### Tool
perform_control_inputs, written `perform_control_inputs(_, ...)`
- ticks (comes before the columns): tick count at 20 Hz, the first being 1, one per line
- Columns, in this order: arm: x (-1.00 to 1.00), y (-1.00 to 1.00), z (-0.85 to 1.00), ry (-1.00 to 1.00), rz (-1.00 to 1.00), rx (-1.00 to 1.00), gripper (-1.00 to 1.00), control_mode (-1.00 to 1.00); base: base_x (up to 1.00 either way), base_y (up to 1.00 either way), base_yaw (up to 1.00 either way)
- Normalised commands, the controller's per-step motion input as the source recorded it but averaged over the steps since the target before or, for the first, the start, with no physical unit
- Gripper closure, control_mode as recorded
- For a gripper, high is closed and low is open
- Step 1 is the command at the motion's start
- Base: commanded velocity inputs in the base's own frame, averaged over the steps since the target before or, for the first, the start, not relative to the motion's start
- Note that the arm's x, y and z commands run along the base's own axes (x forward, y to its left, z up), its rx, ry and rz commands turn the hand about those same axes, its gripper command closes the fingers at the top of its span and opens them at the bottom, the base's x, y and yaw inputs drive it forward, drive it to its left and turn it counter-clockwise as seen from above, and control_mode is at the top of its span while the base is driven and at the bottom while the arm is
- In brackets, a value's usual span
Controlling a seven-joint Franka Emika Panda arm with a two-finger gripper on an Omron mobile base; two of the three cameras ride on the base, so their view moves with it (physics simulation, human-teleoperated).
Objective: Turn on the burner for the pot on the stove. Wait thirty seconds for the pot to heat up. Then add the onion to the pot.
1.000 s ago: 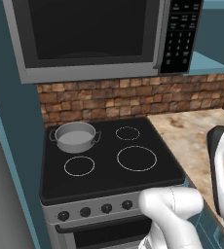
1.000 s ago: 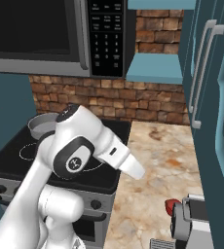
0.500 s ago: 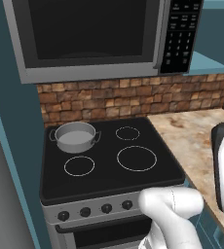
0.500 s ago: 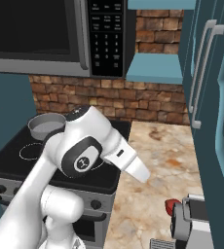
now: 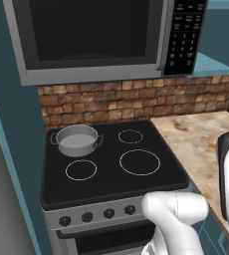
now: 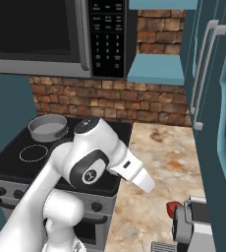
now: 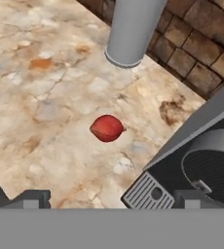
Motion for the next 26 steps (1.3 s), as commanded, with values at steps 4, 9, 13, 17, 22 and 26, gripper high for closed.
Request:
perform_control_inputs(4, 0.00, 0.00, -0.60, 0.02, 0.19, -0.17, -1.00, -1.00, 0.00, 0.00, 0.00)
perform_control_inputs(9, 0.00, 0.00, -0.61, 0.03, 0.18, -0.11, -1.00, -1.00, 0.00, 0.00, 0.00)
perform_control_inputs(13, 0.04, -0.14, -0.50, 0.06, 0.16, -0.08, -1.00, -1.00, 0.00, 0.00, 0.00)
perform_control_inputs(17, 0.06, -0.24, -0.39, 0.10, 0.14, -0.05, -1.00, -1.00, 0.00, 0.00, 0.00)
perform_control_inputs(22, 0.14, -0.23, -0.36, 0.12, 0.12, -0.05, -1.00, -1.00, 0.00, 0.00, 0.00)
perform_control_inputs(26, 0.21, -0.30, -0.28, 0.11, 0.11, -0.01, -1.00, -1.00, 0.00, 0.00, 0.00)
